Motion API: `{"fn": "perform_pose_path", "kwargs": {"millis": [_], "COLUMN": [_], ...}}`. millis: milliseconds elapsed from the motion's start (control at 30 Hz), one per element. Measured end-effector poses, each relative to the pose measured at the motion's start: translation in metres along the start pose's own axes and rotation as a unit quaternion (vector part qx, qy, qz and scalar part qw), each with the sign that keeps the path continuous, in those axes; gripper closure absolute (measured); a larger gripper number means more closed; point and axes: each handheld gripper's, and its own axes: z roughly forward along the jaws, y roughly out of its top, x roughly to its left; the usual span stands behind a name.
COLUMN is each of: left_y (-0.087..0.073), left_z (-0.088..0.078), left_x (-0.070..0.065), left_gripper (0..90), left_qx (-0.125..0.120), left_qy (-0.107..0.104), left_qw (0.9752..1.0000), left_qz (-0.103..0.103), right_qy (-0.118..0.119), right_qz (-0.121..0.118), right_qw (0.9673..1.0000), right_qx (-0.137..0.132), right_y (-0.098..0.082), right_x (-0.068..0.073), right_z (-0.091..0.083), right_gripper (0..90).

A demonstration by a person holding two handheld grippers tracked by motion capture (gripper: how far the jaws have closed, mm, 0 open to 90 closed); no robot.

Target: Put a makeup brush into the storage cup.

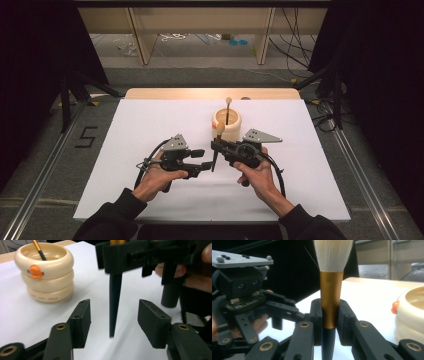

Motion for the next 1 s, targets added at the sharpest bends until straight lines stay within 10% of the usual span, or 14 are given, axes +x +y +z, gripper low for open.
{"fn": "perform_pose_path", "kwargs": {"millis": [233, 700, 1000], "left_y": [-0.015, -0.039, -0.051], "left_z": [-0.015, -0.041, -0.041], "left_x": [0.002, 0.0, -0.008], "left_gripper": [33.5, 28.1, 23.9], "left_qx": [0.007, 0.016, 0.029], "left_qy": [0.035, 0.097, 0.09], "left_qw": [0.9993, 0.9951, 0.9953], "left_qz": [0.009, 0.016, 0.021], "right_qy": [-0.017, -0.039, -0.06], "right_qz": [-0.048, -0.052, -0.035], "right_qw": [0.9986, 0.9977, 0.9976], "right_qx": [0.016, 0.018, 0.01], "right_y": [0.006, 0.024, 0.035], "right_x": [-0.001, -0.019, -0.039], "right_z": [-0.002, -0.004, -0.006], "right_gripper": [77.1, 77.0, 77.0]}}
